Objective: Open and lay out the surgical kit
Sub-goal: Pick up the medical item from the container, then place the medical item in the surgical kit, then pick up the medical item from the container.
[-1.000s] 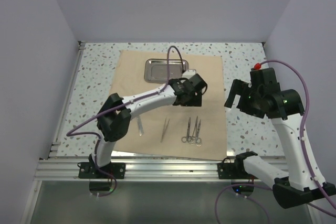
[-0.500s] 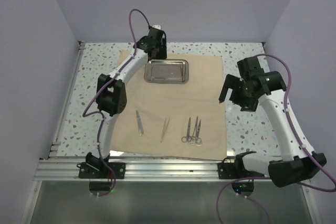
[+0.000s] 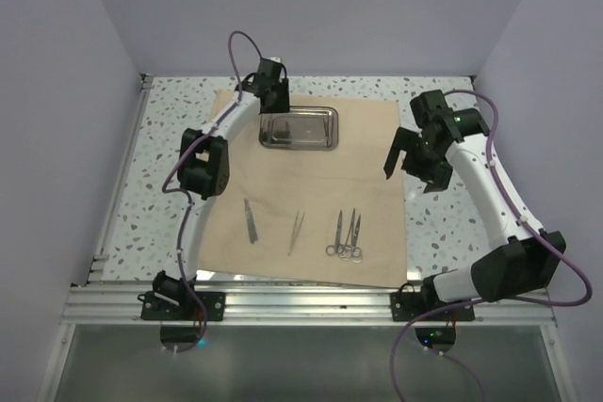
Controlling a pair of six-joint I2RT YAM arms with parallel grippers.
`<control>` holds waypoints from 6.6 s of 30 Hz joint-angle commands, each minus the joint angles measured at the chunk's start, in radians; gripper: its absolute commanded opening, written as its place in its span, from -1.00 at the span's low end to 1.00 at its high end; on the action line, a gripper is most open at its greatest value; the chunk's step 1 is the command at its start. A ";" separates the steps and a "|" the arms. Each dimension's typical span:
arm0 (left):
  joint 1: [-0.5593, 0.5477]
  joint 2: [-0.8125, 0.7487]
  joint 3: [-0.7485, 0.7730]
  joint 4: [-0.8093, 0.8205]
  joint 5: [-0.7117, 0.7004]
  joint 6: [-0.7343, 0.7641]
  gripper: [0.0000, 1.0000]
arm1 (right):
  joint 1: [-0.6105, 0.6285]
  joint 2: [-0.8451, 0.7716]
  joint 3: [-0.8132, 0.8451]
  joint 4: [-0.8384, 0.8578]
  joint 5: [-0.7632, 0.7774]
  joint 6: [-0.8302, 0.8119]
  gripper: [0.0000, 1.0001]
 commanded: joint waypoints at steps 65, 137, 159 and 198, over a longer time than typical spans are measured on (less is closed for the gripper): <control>0.056 0.023 -0.040 -0.028 0.188 -0.028 -1.00 | -0.011 0.030 0.044 0.075 -0.027 -0.071 0.97; -0.189 -1.149 -1.201 -0.109 -0.124 -0.255 0.97 | 0.072 0.965 1.082 0.173 -0.193 -0.045 -0.44; -0.180 -1.152 -1.261 -0.111 -0.129 -0.192 0.91 | 0.098 1.249 1.130 0.391 -0.144 0.020 -0.31; -0.057 -1.100 -1.247 -0.057 -0.025 -0.144 0.77 | 0.113 0.748 0.688 0.562 -0.298 -0.036 -1.00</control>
